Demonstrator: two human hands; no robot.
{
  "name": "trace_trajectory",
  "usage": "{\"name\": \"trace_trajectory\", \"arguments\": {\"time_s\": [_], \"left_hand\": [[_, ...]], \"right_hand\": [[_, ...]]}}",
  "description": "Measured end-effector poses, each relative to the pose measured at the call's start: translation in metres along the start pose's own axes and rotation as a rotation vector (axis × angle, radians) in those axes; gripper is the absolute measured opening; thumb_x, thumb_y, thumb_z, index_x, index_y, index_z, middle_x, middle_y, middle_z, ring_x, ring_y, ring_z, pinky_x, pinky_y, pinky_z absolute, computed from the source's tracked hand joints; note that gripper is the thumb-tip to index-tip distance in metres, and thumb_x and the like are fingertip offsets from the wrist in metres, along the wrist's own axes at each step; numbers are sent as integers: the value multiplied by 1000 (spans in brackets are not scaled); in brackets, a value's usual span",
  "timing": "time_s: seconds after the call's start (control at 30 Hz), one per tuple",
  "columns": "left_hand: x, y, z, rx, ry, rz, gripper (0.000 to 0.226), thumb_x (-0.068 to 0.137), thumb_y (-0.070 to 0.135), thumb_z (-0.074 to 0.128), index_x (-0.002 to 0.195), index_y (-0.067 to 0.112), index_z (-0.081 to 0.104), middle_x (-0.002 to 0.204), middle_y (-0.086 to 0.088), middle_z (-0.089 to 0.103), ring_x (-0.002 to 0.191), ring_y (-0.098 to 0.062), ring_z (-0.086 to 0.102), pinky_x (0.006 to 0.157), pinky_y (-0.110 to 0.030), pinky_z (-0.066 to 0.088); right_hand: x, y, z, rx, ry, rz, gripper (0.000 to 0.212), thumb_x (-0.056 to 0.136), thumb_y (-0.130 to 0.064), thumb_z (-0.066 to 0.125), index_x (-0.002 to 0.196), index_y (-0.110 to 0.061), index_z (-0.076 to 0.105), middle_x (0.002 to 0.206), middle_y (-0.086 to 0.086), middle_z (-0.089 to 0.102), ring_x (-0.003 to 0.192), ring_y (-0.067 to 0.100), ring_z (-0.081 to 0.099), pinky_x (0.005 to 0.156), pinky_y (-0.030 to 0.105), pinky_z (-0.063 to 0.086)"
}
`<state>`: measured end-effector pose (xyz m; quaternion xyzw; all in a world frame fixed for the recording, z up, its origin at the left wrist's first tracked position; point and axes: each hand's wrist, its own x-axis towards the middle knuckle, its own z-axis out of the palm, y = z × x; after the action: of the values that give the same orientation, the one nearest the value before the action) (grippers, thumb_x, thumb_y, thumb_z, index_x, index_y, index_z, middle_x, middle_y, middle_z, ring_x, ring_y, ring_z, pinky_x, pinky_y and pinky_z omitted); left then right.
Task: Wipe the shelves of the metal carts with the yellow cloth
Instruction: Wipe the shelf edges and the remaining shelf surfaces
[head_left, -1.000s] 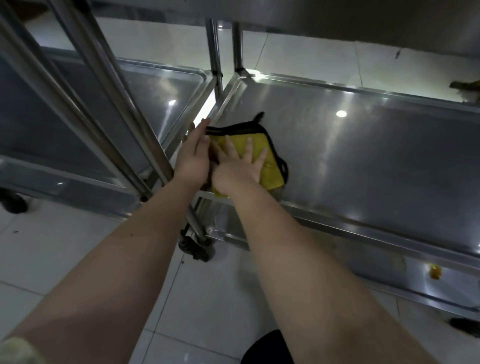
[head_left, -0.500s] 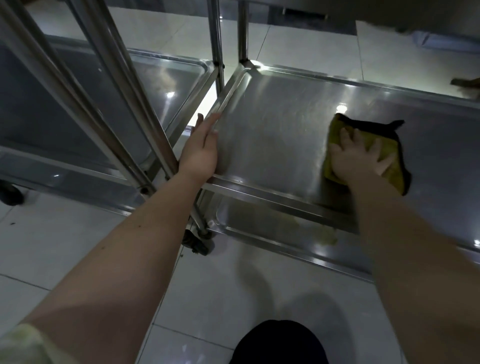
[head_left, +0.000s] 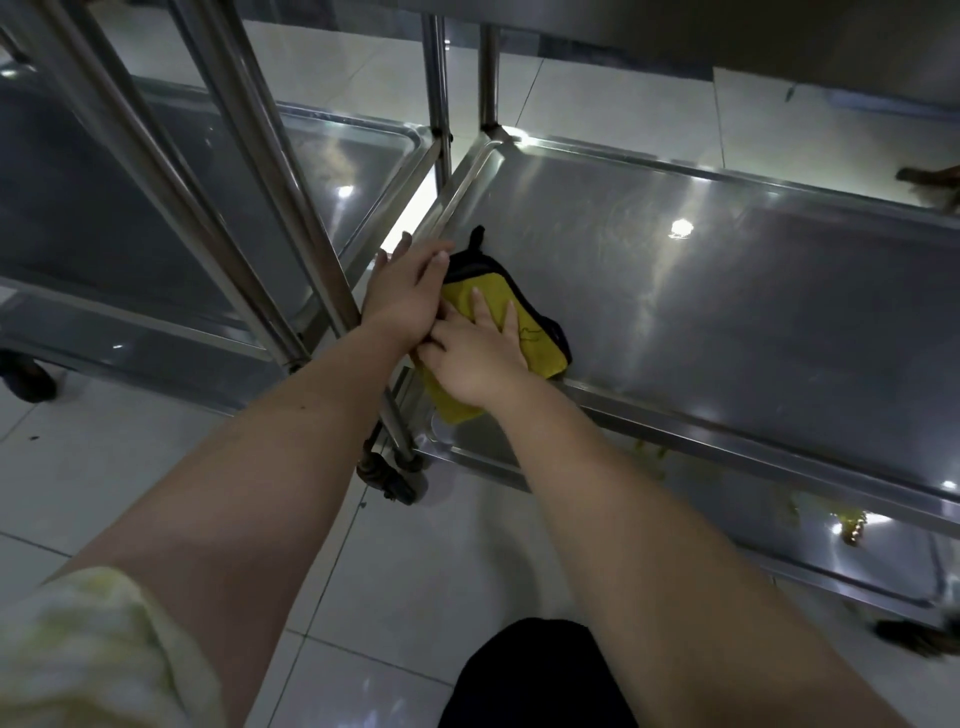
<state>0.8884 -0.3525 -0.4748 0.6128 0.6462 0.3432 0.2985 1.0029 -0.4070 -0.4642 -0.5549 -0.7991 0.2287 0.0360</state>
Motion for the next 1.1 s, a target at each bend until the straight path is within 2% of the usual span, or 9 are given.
{"name": "trace_trajectory", "arguments": {"time_s": [0.1,0.17,0.23,0.33,0.43,0.6,0.8,0.9,1.1], "left_hand": [[-2,8,-5,200,-49,116,34,104,33,35,130,28,57,145,0,50,148,-23,19,120,-49,11],[-13,13,-4,324,-40,162,36,101,22,43,136,23,54,151,-4,43,149,-27,17,120,-50,14],[-29,14,3,364,-34,136,42,98,22,47,140,24,50,155,-7,36,147,-28,20,120,-48,17],[-51,8,25,597,-74,159,49,103,38,34,150,25,35,161,-6,22,150,-28,12,122,-45,-1],[-57,1,34,720,1,191,54,102,43,20,151,26,36,160,-4,26,149,-28,15,121,-47,-3],[-90,-12,41,288,284,259,39,99,37,45,125,15,63,147,-13,46,143,-34,28,119,-42,12],[-135,3,52,-504,442,-227,64,85,18,75,138,14,40,128,-2,47,115,-12,51,90,-10,45],[-133,12,46,-770,314,-541,63,85,18,76,137,9,42,127,-6,58,112,-19,61,95,-32,53],[-134,40,-4,-766,244,-573,21,82,20,78,98,18,65,99,0,69,94,-18,68,90,-37,56]], "right_hand": [[-7,26,-12,324,104,-1,38,101,-29,42,137,-25,54,154,1,39,147,26,22,120,45,14],[-18,50,-16,279,219,55,40,99,-23,47,139,-21,53,146,5,49,137,28,40,111,43,34],[-28,68,-12,140,274,85,41,100,-24,46,141,-24,50,150,0,45,142,33,31,115,47,26],[-31,78,-6,175,295,78,45,101,-30,46,146,-28,43,157,-9,33,149,28,17,120,43,8],[-25,79,-4,222,371,130,60,95,-37,56,149,-17,38,158,3,32,149,25,17,121,42,13],[-26,79,-3,252,445,207,57,88,-43,65,130,-5,57,141,12,51,140,30,33,116,40,27],[-43,70,-4,299,496,137,33,93,-26,63,122,-11,58,118,9,62,113,28,52,95,36,40],[-49,57,-6,571,503,153,28,92,-16,64,119,-12,57,116,6,62,108,21,57,89,29,45],[-56,44,-44,1075,481,262,27,81,-11,78,103,-15,63,106,5,65,100,22,64,87,35,55]]}}
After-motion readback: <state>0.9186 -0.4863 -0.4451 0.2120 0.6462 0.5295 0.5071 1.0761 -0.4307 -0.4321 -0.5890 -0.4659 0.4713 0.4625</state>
